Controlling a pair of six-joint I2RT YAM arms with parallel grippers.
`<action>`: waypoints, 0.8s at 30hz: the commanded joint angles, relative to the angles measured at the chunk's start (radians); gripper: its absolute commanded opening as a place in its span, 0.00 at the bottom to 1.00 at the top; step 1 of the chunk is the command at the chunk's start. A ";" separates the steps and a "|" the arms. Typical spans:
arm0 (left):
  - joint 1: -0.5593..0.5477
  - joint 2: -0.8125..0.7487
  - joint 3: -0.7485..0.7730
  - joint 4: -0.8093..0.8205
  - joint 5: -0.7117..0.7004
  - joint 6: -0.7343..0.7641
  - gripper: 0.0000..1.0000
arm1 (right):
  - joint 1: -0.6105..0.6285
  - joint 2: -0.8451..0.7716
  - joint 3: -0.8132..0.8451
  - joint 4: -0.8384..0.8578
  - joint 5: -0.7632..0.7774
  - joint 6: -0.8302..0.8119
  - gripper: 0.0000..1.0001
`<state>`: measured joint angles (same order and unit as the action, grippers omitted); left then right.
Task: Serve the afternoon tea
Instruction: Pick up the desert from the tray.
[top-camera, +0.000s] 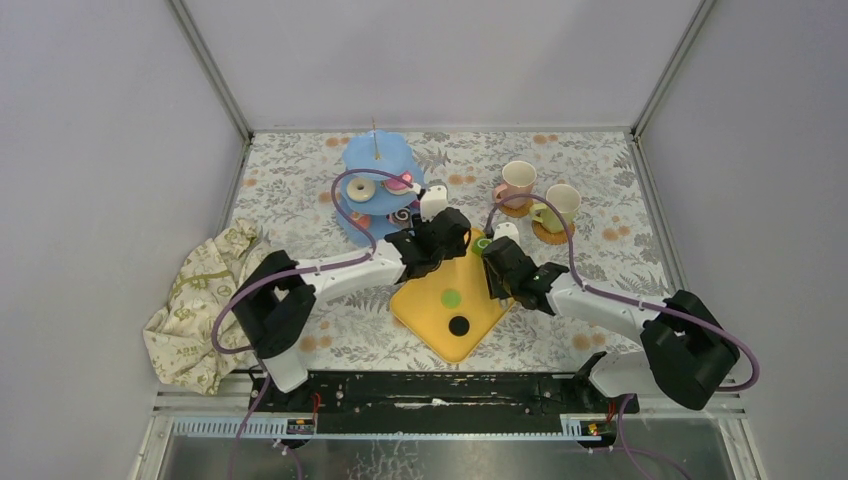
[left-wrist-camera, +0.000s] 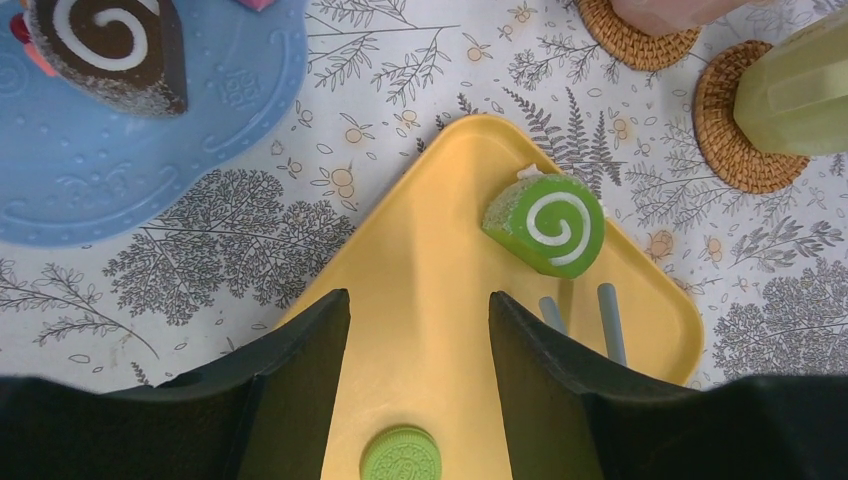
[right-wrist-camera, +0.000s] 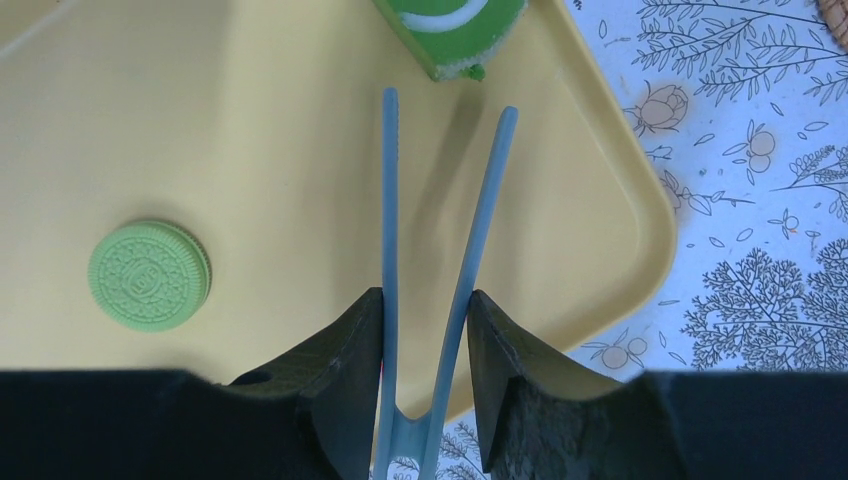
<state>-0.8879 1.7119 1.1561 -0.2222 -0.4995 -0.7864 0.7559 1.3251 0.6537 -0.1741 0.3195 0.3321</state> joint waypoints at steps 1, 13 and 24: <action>0.024 0.035 0.038 0.011 0.026 0.007 0.61 | -0.031 0.019 0.047 0.060 -0.035 -0.028 0.41; 0.101 0.127 0.134 0.038 0.167 -0.045 0.61 | -0.073 0.064 0.058 0.094 -0.069 -0.063 0.41; 0.109 0.229 0.244 0.013 0.223 -0.072 0.61 | -0.101 0.080 0.054 0.124 -0.103 -0.077 0.41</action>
<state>-0.7807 1.9102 1.3632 -0.2184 -0.3054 -0.8352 0.6674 1.3960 0.6708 -0.0956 0.2405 0.2756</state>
